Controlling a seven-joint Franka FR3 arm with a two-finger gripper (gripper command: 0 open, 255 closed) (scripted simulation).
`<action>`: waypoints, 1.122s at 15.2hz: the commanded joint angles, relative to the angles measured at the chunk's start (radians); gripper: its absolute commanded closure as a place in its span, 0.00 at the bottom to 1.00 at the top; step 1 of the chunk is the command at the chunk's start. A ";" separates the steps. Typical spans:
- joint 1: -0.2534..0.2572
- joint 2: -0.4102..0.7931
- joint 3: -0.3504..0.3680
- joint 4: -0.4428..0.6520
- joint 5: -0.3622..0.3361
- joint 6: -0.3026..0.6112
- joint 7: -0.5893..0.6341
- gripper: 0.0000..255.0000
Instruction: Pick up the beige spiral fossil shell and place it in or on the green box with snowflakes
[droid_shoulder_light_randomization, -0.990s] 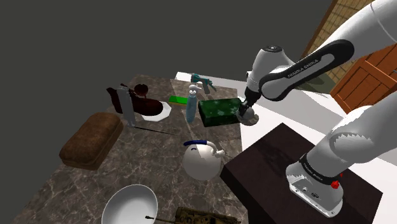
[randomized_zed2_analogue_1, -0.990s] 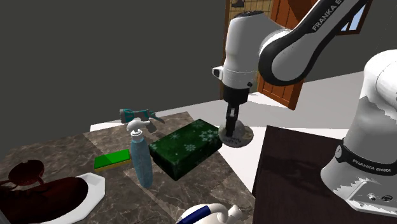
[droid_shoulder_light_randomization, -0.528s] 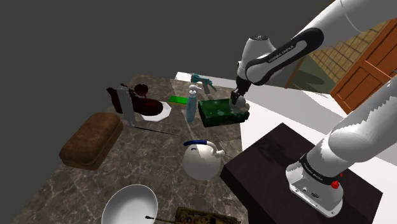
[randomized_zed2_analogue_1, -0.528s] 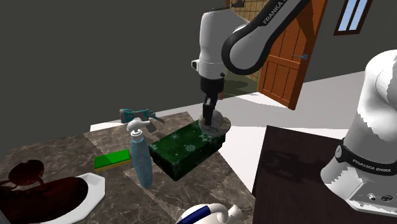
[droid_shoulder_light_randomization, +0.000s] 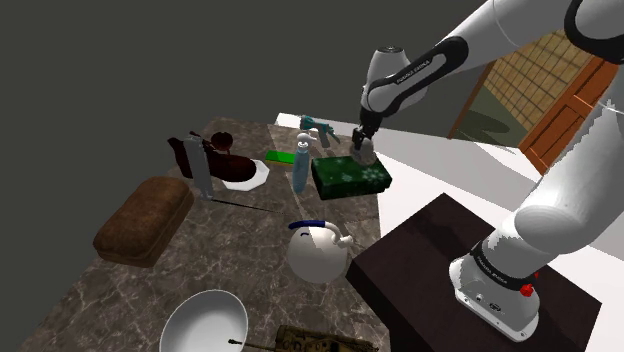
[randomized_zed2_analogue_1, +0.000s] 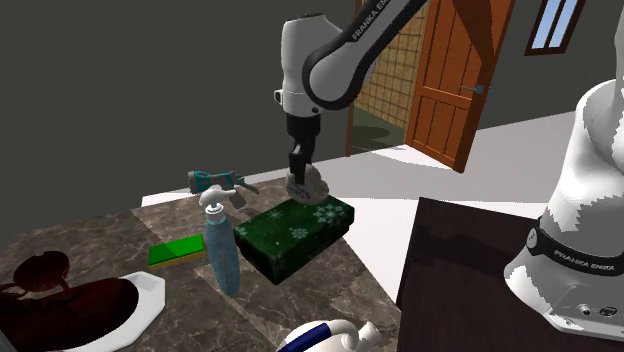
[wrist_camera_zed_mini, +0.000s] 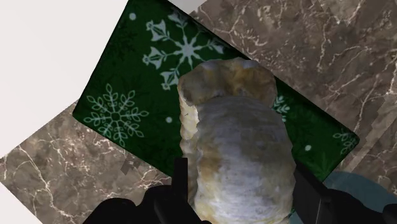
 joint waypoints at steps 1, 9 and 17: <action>0.000 0.026 -0.001 0.006 -0.003 0.021 0.003 1.00; 0.003 0.117 -0.007 -0.002 -0.019 0.119 0.020 1.00; 0.006 0.170 -0.012 0.001 -0.028 0.169 0.029 1.00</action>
